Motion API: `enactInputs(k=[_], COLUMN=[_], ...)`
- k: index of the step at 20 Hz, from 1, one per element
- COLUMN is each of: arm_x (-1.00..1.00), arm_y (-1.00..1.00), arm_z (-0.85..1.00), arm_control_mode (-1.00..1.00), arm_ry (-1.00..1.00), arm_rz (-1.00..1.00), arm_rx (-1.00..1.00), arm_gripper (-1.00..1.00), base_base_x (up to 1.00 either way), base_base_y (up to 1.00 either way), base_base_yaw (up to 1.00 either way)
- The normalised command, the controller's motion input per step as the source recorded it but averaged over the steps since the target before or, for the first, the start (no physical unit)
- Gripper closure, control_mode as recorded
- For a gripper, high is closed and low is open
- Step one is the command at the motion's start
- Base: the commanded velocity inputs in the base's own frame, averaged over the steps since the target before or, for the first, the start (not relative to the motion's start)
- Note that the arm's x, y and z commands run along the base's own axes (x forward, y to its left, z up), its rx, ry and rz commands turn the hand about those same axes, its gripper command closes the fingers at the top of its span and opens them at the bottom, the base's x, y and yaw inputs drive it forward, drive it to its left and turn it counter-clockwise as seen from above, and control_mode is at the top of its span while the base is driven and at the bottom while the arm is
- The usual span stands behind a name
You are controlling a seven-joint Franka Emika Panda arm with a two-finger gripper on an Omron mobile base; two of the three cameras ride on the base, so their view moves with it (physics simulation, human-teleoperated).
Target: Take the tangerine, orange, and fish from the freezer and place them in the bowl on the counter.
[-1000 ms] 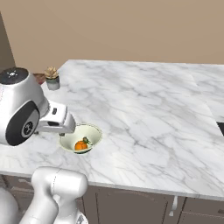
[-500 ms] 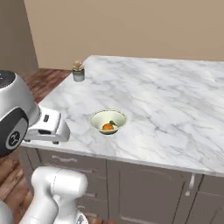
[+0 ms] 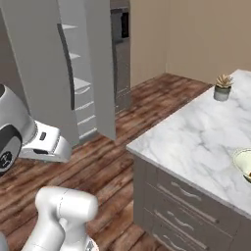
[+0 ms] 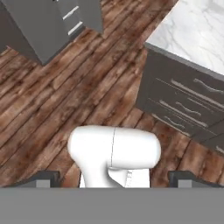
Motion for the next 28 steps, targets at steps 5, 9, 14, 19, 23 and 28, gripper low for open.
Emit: enactInputs(k=[5, 9, 14, 19, 23, 28], arm_x=[0.0, 0.0, 0.0, 0.0, 0.0, 0.0], arm_y=[0.0, 0.0, 0.0, 0.0, 0.0, 0.0], arm_z=[0.0, 0.0, 0.0, 0.0, 0.0, 0.0], arm_control_mode=[1.0, 1.0, 1.0, 1.0, 1.0, 1.0], arm_ry=[0.0, 0.0, 0.0, 0.0, 0.0, 0.0], arm_rz=[0.0, 0.0, 0.0, 0.0, 0.0, 0.0], arm_rx=[0.0, 0.0, 0.0, 0.0, 0.0, 0.0], arm_gripper=[-1.0, -1.0, -1.0, -1.0, -1.0, -1.0], base_base_x=[0.16, 0.79, 0.98, 1.0, 1.0, 1.0], base_base_y=[1.0, 1.0, 1.0, 0.84, 0.09, -0.12], base_base_yaw=[0.54, 0.2, 0.11, 0.13, 0.25, 0.37])
